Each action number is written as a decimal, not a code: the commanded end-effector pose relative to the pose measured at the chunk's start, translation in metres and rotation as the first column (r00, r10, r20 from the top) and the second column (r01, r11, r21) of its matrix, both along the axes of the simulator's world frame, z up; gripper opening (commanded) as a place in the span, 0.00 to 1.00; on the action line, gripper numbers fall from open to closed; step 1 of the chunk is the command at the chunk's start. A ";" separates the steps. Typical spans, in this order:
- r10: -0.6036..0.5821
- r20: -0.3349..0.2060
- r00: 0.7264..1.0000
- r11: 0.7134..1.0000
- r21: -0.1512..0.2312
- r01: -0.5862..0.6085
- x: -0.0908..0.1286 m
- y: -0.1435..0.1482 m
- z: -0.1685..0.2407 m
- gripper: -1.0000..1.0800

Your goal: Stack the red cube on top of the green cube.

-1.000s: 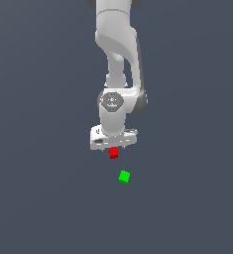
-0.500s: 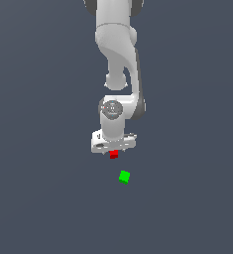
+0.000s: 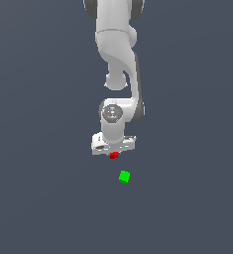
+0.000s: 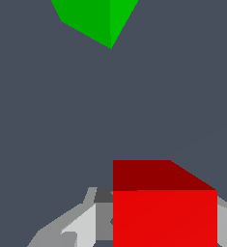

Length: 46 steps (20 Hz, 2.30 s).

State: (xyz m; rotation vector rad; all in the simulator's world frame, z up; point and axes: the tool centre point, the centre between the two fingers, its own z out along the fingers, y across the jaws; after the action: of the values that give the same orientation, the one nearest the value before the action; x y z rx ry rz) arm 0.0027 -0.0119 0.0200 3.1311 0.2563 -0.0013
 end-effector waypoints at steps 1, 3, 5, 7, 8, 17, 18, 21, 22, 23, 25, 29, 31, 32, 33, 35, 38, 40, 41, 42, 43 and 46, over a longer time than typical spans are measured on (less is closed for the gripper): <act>0.000 0.001 1.000 1.000 0.000 0.000 0.000 0.000 0.000 0.00; 0.000 0.001 1.000 1.000 0.000 0.000 0.000 0.000 0.000 0.00; 0.000 0.001 1.000 1.000 0.000 0.000 0.000 0.000 0.000 0.00; 0.000 0.001 1.000 1.000 0.000 0.000 0.000 0.000 0.000 0.00; 0.000 0.001 1.000 1.000 0.000 0.000 0.000 0.000 0.000 0.00; 0.000 0.001 1.000 1.000 0.000 0.000 -0.001 0.000 0.031 0.00; 0.000 0.001 1.000 1.000 0.000 0.000 -0.001 0.000 0.037 0.00; 0.000 0.001 1.000 1.000 0.000 0.000 -0.001 0.000 0.060 0.00; 0.000 0.001 1.000 1.000 0.000 0.000 -0.001 0.000 0.066 0.00; 0.000 0.001 1.000 1.000 0.000 0.000 -0.001 0.000 0.073 0.00; 0.001 0.001 1.000 1.000 0.000 -0.001 -0.001 0.000 0.083 0.00; 0.001 0.001 1.000 1.000 0.000 -0.001 -0.001 0.001 0.097 0.00; 0.001 0.001 1.000 1.000 0.000 -0.001 0.000 0.001 0.100 0.00; 0.001 0.001 1.000 1.000 0.000 -0.001 0.000 0.001 0.100 0.00; 0.001 0.002 1.000 1.000 0.000 -0.001 0.000 0.001 0.098 0.00; 0.001 0.002 1.000 1.000 0.000 -0.001 0.000 0.001 0.098 0.00; 0.001 0.002 1.000 1.000 0.000 -0.001 0.004 0.002 0.096 0.00; 0.001 0.002 1.000 1.000 0.000 -0.001 0.008 0.004 0.095 0.00; 0.001 0.002 1.000 1.000 0.000 -0.001 0.010 0.005 0.093 0.00; 0.001 0.002 1.000 1.000 0.000 -0.001 0.012 0.006 0.092 0.00; 0.001 0.002 1.000 1.000 0.000 -0.001 0.015 0.007 0.091 0.00; 0.001 0.002 1.000 1.000 0.000 -0.001 0.026 0.012 0.086 0.00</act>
State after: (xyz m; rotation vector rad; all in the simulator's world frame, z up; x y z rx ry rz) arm 0.0230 -0.0027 0.1079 3.1310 0.2572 0.0008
